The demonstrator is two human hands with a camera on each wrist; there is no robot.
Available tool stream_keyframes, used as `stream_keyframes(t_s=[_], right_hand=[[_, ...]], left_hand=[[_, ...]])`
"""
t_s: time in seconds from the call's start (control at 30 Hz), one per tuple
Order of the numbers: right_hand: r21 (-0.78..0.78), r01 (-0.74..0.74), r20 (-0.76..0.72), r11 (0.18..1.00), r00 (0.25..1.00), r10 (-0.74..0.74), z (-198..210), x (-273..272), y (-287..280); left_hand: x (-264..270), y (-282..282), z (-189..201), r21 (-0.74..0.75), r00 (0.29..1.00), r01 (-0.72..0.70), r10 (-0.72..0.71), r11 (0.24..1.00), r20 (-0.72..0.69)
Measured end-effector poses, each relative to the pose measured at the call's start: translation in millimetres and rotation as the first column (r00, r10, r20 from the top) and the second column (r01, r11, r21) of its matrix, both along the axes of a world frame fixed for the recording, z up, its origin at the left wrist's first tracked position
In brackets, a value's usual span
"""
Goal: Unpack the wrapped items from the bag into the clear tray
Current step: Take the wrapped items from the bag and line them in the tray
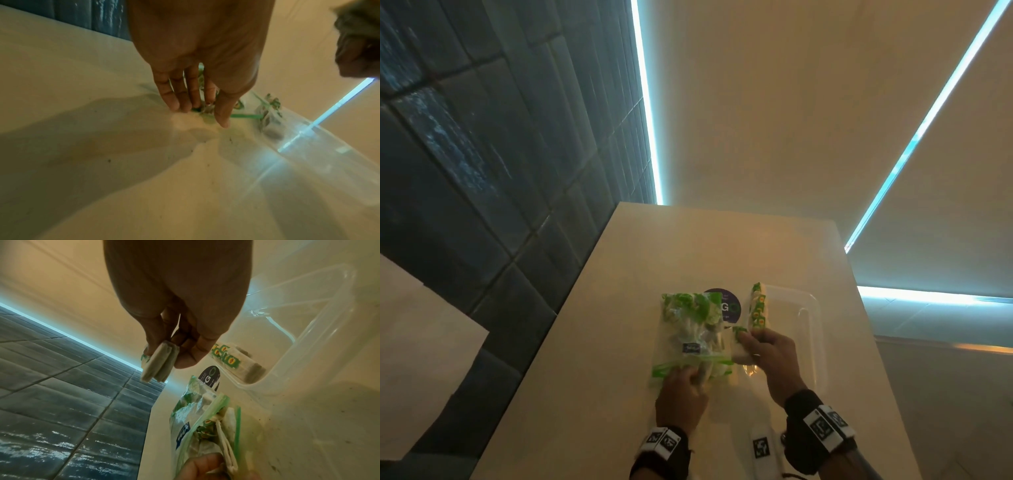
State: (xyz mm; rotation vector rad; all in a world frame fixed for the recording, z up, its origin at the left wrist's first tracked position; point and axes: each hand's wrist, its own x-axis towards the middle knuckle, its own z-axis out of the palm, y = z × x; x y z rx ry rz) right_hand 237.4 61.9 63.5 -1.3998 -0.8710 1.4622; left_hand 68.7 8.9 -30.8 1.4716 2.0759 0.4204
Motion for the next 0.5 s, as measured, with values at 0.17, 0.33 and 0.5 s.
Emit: stream_keyframes(t_s=[0.17, 0.33, 0.5], right_hand=[[-0.030, -0.031, -0.018, 0.999, 0.999, 0.031, -1.3, 9.4, -1.7], [-0.113, -0.072, -0.098, 0.991, 0.993, 0.061, -5.8, 12.5, -3.1], [-0.281, -0.253, -0.173, 0.926, 0.962, 0.211, -8.8, 6.4, -9.1]], left_hand=[[-0.2, 11.7, -9.7, 0.017, 1.000, -0.028, 0.028, 0.999, -0.009], [-2.5, 14.8, -3.1, -0.003, 0.929, -0.196, 0.187, 0.981, 0.318], [-13.5, 11.3, 14.0, -0.215, 0.671, -0.094, 0.221, 0.972, 0.707]])
